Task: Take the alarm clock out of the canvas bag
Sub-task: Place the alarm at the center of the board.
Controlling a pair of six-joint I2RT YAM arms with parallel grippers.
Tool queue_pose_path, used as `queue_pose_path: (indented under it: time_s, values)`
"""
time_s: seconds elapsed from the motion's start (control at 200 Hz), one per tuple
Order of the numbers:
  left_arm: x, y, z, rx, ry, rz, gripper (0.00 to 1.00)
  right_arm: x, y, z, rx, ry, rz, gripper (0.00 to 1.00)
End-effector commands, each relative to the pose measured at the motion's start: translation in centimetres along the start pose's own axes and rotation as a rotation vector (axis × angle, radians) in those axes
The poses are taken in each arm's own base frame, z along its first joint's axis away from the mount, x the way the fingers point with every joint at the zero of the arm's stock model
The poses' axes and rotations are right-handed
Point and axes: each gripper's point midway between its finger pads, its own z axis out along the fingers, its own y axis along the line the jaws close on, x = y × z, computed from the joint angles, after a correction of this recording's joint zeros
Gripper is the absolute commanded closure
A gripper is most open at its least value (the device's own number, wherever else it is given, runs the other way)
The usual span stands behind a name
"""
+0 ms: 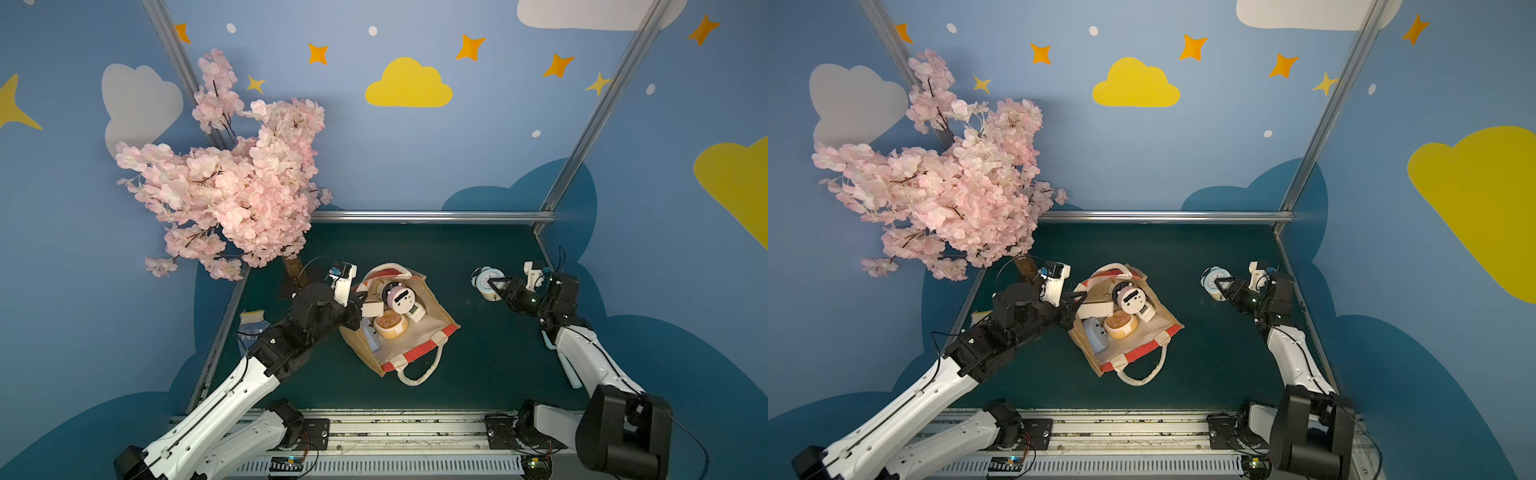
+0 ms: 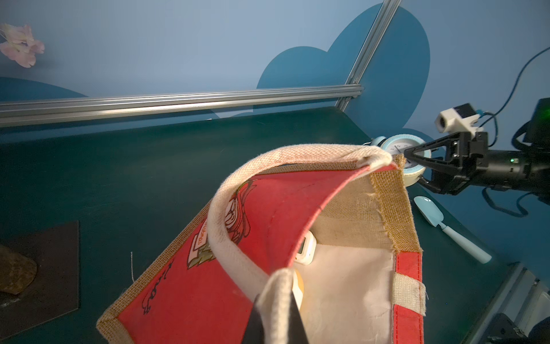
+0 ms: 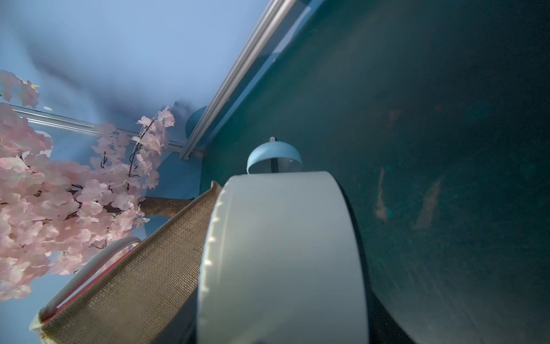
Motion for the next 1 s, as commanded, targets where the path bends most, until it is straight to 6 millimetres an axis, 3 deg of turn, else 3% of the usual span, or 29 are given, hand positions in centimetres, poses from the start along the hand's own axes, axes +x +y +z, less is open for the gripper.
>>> queue_pose_path:
  time_s: [0.0,0.175,0.31,0.33,0.546,0.786,0.996]
  values:
    - [-1.7,-1.1,-0.9,0.055,-0.071,0.008,0.97,1.1,-0.3,1.2,-0.081,0.083,0.099,0.94]
    - [-1.8,-1.2,-0.9,0.062,-0.073,0.009,0.96,2.2,-3.6,3.3,-0.023,0.156,0.142,0.96]
    - [-1.8,-1.2,-0.9,0.064,-0.075,0.011,0.96,3.5,-4.6,4.5,-0.002,0.203,0.112,0.93]
    - [-1.8,-1.2,-0.9,0.064,-0.076,0.010,0.96,2.8,-4.1,4.7,-0.009,0.200,0.090,0.93]
    - [-1.7,-1.3,-0.7,0.069,-0.071,0.007,0.96,2.8,-5.3,6.3,0.039,0.232,0.048,0.94]
    - [-1.7,-1.3,-0.7,0.068,-0.070,0.010,0.96,2.7,-5.2,8.4,0.032,0.284,0.020,0.94]
    - [-1.6,-1.1,-0.8,0.060,-0.072,0.011,0.96,2.5,-3.7,10.3,0.009,0.299,-0.029,0.95]
